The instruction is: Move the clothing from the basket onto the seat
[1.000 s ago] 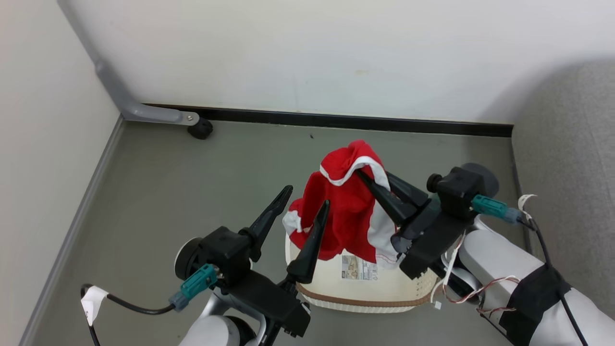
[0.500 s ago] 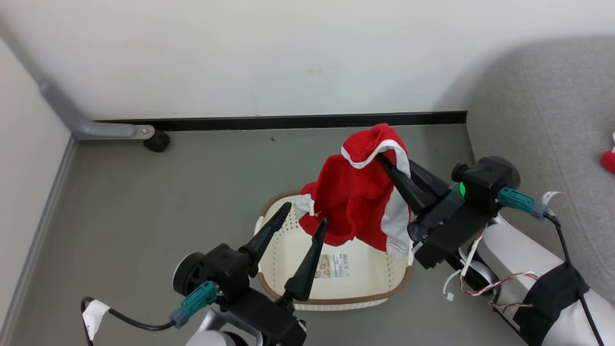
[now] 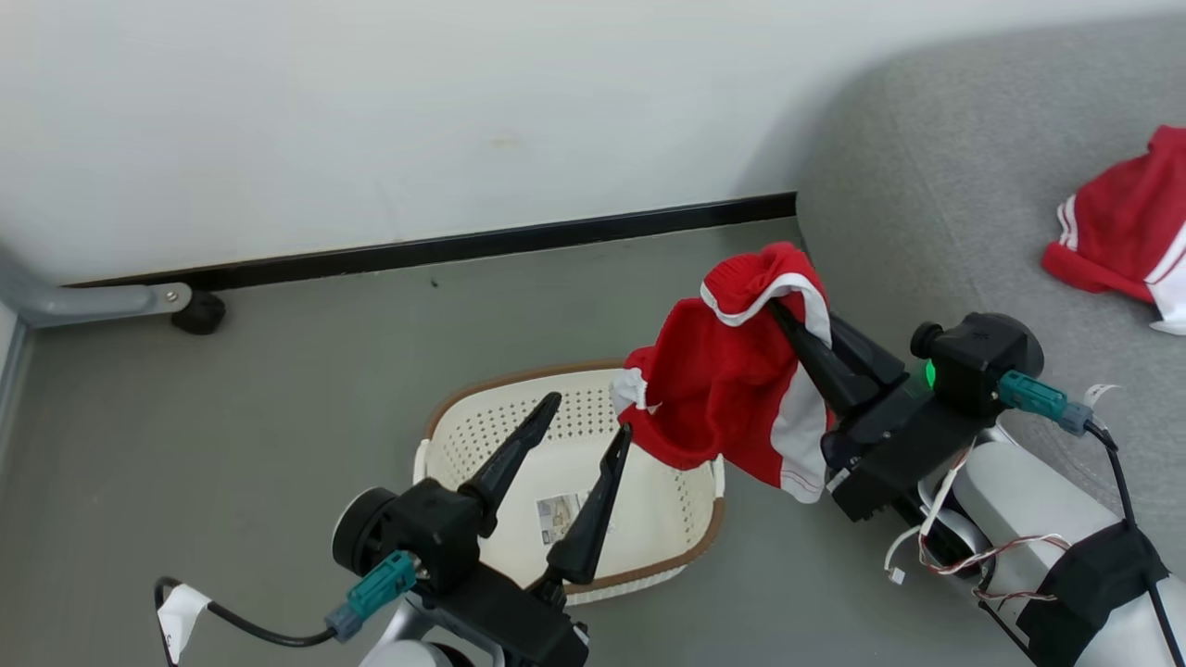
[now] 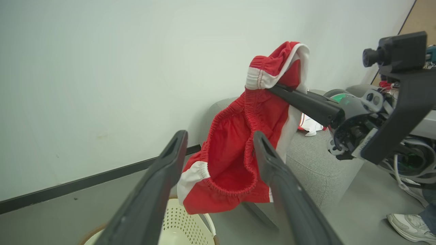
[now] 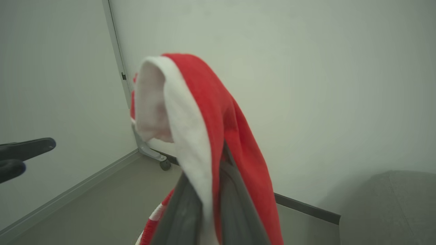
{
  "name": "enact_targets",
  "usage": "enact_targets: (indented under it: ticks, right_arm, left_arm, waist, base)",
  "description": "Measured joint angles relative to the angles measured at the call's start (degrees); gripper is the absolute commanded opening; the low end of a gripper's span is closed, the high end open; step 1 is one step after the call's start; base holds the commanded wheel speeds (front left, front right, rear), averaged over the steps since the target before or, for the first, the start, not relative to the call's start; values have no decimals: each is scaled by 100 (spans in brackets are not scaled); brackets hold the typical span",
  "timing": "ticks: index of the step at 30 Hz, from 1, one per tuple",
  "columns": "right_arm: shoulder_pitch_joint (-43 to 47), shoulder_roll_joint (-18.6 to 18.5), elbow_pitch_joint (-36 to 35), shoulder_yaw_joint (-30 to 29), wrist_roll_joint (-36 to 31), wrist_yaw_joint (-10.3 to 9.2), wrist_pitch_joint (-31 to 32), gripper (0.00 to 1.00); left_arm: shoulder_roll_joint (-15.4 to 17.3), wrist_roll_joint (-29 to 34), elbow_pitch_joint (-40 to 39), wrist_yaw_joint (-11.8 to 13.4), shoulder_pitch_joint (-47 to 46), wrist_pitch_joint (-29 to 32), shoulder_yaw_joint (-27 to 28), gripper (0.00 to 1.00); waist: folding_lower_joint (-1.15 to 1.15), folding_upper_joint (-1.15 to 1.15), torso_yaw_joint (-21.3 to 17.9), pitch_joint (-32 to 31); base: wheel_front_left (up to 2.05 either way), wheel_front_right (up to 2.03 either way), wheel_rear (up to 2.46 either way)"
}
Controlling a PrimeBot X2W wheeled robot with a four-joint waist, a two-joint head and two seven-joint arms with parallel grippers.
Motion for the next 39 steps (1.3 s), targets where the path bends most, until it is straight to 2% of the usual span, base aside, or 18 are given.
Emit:
enact_targets:
  ticks: [24,39]
  right_arm:
    - [612,-233,-296,-776,-300,1,0,0]
    - [634,-415,-615,-1768,-297,-65,0,0]
  left_arm:
    - [-3,58,-11,-44,102,-98,-153,100]
    - [-45,264,-253,-93,7,91,-365,100]
  waist:
    - [0,0,-952,-42]
    - [0,0,-1076,543]
  base:
    - [0,0,0]
    - [0,0,0]
